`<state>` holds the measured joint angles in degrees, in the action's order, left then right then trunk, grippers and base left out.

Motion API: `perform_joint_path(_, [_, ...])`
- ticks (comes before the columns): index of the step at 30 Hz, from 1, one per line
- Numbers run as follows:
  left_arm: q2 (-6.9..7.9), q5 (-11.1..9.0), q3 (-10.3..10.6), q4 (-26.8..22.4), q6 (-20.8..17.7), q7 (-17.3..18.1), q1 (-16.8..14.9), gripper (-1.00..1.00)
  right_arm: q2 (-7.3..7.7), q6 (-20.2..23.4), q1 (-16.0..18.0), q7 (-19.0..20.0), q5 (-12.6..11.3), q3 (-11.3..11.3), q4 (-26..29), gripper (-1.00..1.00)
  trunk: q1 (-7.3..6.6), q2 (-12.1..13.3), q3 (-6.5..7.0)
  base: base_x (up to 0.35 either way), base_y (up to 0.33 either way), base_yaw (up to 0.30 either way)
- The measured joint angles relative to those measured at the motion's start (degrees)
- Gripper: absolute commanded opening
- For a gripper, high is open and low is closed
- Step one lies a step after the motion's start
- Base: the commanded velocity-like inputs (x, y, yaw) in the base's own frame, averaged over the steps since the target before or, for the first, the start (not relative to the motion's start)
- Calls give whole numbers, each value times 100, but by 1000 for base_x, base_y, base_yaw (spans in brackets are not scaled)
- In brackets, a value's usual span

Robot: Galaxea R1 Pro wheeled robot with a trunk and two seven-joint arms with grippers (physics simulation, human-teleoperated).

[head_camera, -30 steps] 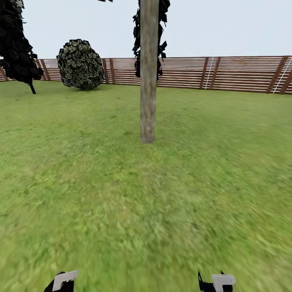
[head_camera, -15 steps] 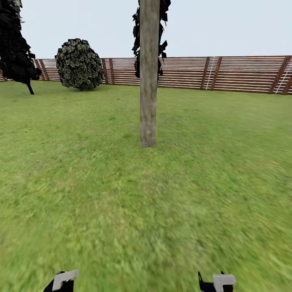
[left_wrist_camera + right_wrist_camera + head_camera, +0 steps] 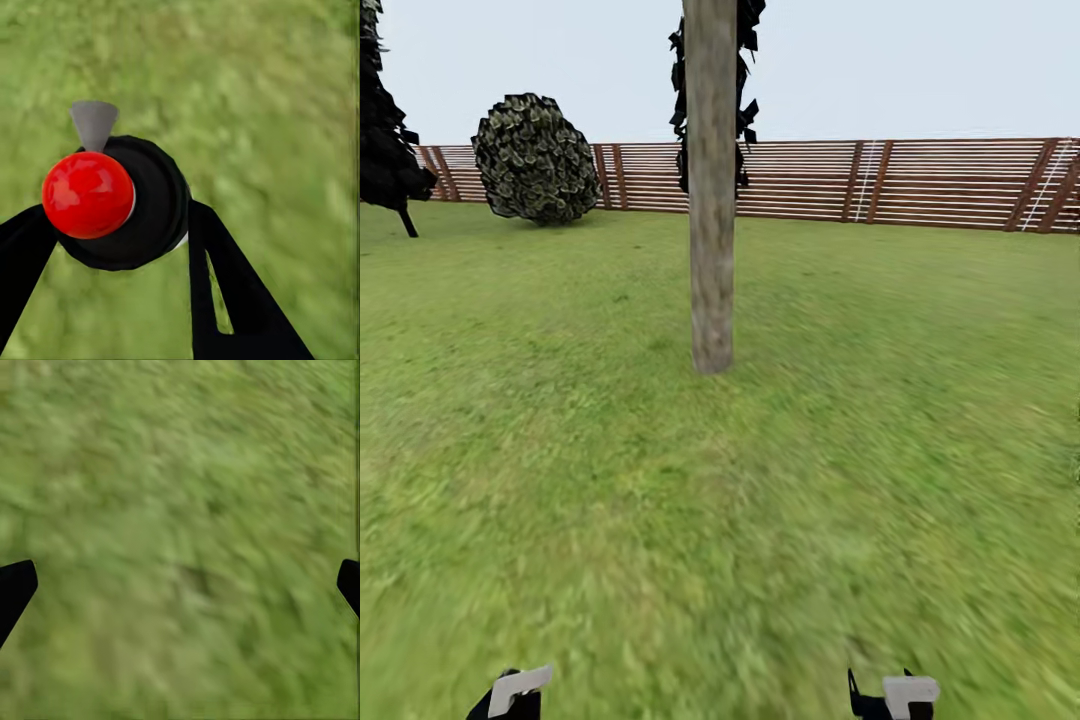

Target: In the garden, pick up the pesticide atomizer on the floor and spray pesticide onto both trees until each tree trunk is fully covered.

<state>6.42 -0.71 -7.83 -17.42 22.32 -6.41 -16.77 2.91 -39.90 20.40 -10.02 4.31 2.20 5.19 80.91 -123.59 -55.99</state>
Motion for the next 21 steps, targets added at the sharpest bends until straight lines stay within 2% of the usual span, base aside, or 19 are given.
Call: perform_joint_path(21, [-27,0,1,8,8,0,1,-100,17,0,-1,9,8,0,-9,100,0,0,2,339,0,-7])
